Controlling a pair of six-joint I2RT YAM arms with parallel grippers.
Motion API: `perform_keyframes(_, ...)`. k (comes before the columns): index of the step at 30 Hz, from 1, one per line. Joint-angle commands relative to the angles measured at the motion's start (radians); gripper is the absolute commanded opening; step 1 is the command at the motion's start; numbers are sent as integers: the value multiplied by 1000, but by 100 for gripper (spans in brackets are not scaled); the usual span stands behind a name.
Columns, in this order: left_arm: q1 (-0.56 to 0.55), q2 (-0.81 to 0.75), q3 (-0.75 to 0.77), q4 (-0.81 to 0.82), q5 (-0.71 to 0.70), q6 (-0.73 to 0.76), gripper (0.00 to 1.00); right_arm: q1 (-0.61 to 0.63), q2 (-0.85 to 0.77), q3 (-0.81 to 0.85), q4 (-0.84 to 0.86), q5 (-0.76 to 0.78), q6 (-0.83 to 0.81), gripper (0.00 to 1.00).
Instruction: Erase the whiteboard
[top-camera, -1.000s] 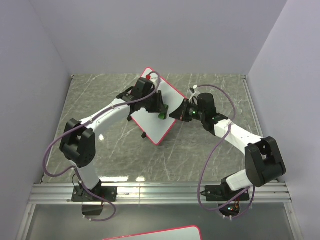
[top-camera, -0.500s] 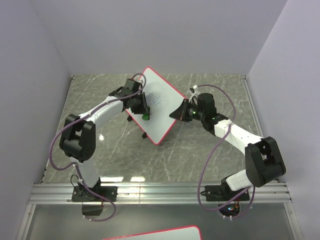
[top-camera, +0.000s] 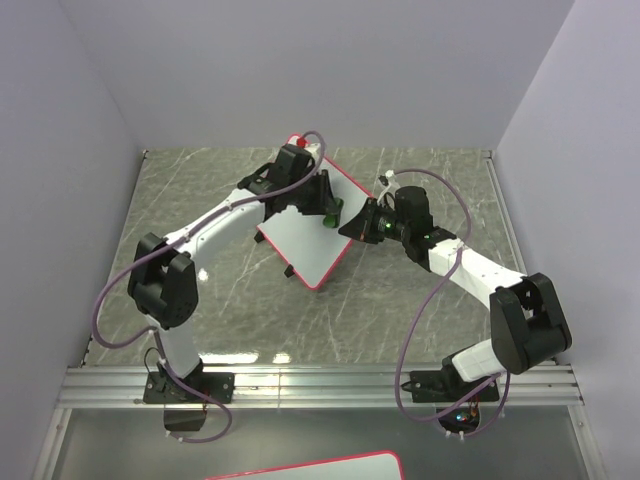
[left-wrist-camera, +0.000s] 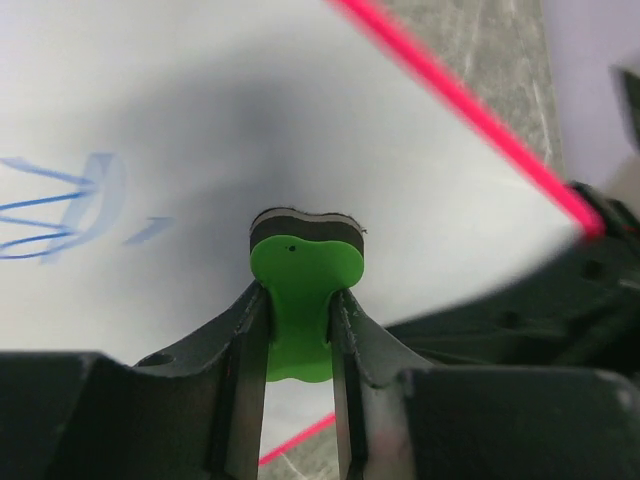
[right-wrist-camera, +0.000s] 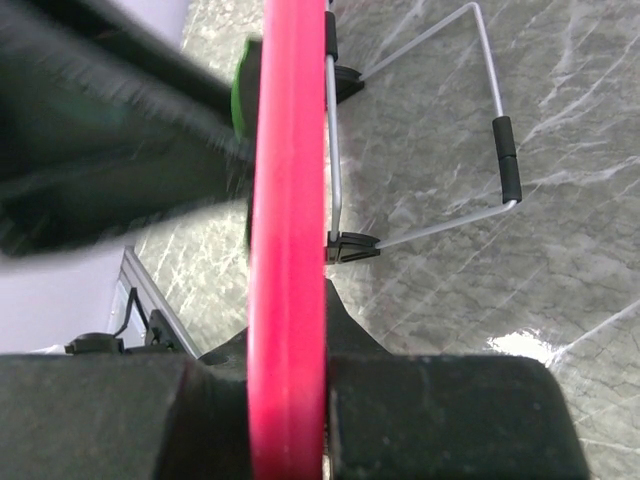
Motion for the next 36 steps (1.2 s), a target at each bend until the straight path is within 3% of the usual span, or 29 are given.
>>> perform_keyframes(1, 97, 4, -85, 29, 6, -32, 0, 50, 22, -16, -246, -126, -102, 0)
perform_keyframes(6, 239, 19, -203, 48, -1, -44, 0, 50, 16, -19, -256, -127, -115, 0)
perform_keyframes(10, 250, 70, -200, 38, 9, -39, 0, 50, 20, -18, -260, -129, -117, 0)
perform_keyframes(15, 136, 83, -82, -6, -10, 8, 0, 50, 34, 2, -269, -129, -126, 0)
perform_keyframes(20, -7, 117, 142, -50, 75, 37, 0, 50, 47, 4, -266, -133, -126, 0)
perform_keyframes(24, -21, 94, 200, -29, 82, 27, 0, 52, 54, 10, -269, -133, -131, 0)
perform_keyframes(30, 80, 126, 130, -43, 46, 25, 0, 50, 44, 12, -279, -129, -137, 0)
perform_keyframes(36, 259, 143, -94, 37, 65, 16, 0, 50, 28, 2, -296, -118, -148, 0)
